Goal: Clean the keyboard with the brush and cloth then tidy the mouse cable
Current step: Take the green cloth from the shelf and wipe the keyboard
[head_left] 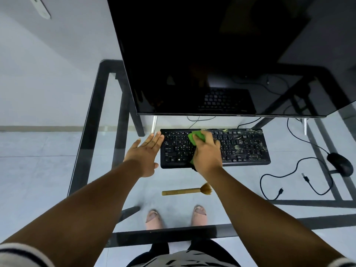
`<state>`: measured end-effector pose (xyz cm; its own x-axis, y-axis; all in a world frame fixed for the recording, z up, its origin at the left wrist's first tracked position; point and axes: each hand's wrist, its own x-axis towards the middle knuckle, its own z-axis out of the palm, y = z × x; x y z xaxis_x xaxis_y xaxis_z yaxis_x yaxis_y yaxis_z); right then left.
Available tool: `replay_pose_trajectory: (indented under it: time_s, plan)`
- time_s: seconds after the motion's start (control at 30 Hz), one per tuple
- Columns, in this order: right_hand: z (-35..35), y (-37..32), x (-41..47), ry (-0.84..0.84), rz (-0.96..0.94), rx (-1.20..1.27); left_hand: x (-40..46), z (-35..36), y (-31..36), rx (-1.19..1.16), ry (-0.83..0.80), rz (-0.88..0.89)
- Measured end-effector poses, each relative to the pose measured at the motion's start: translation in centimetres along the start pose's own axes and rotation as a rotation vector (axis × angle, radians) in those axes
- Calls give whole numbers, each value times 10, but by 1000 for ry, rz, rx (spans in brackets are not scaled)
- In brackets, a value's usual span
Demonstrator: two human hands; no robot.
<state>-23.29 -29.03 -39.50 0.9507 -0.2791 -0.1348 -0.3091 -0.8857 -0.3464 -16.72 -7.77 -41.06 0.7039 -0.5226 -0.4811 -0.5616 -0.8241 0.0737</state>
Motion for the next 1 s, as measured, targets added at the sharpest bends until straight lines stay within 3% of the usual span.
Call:
replay_pose_trajectory:
  time_s: [0.17,0.37,0.53,0.73,1.0]
  plan:
    - [3,-27,7,-129,-234,-34,1,-2,4,26,3,-25]
    - [-4,-22,26,-87,52,46,1,0,5,16,14,-30]
    - [-3,-47,35,-206,-220,-20,2,0,6,22,8,-34]
    - [-4,-20,30,-74,-34,-9,1,2,5,-18,13,-31]
    - [-9,-18,25,-151,-246,-85,1,1,5,-34,11,-29]
